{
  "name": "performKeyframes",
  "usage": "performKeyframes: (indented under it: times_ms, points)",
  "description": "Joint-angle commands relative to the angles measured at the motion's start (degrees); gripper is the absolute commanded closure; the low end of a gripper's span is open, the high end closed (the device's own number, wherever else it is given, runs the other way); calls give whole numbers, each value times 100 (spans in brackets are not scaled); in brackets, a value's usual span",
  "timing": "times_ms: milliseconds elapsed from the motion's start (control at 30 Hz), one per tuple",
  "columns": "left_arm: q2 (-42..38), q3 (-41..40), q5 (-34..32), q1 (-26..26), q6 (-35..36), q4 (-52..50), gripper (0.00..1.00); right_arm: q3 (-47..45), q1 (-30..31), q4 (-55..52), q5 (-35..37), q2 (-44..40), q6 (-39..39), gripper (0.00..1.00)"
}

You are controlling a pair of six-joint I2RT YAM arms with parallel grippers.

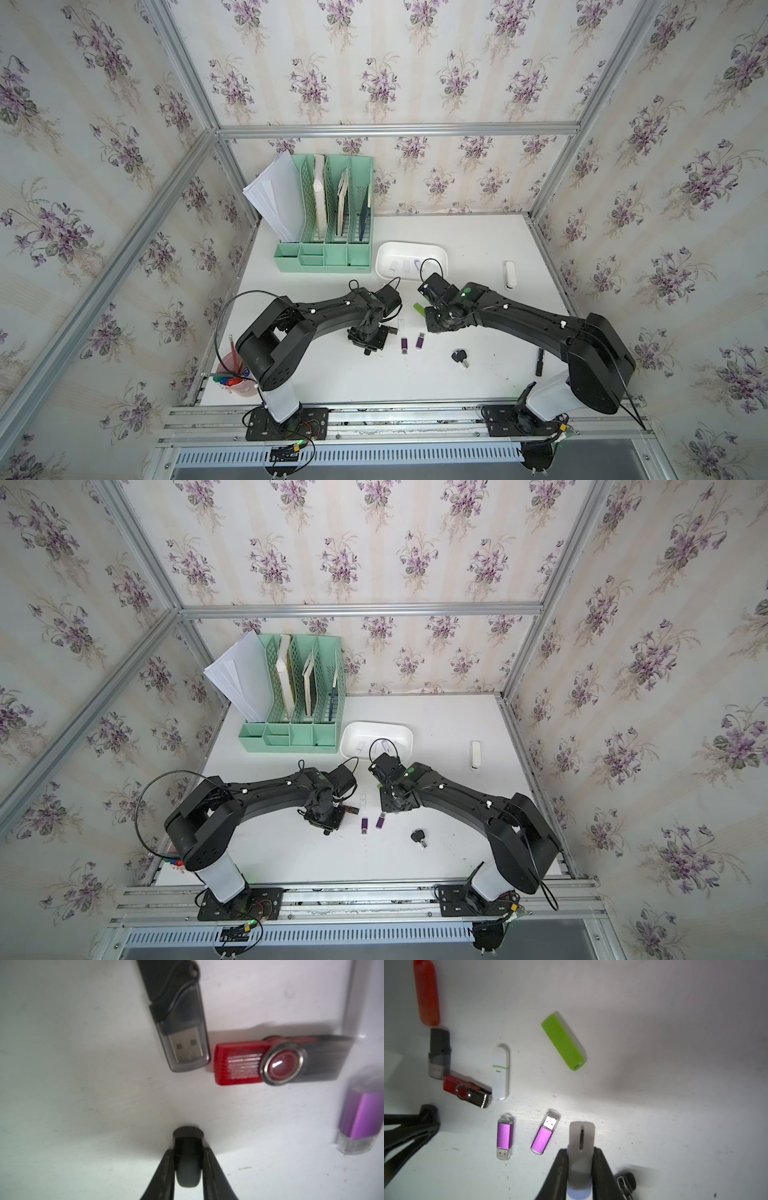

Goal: Put the usb flash drive into the storage box
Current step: Place the USB flash in the storage box.

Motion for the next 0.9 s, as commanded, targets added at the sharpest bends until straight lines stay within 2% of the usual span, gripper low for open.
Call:
performKeyframes:
  times_ms: [0,200,400,600,867]
  points:
    - [-4,11,12,40,4,-122,74,517,-361,-223,289,56,-454,86]
    - [-158,105,-15,188,57,-287,74,2031,-1064,-255,93,846,-1236,86]
    - [-259,247,-14,355,143,-468,74,3333,-1283,-282,-277,2109,-1754,87]
    - [-412,346,21,550,237,-601,74,4171,-1346,-280,-635,3137,-2039,87]
    - [-598,480,40,753,345,-773,74,4694,-1348,-173,-860,4046,-2239,86]
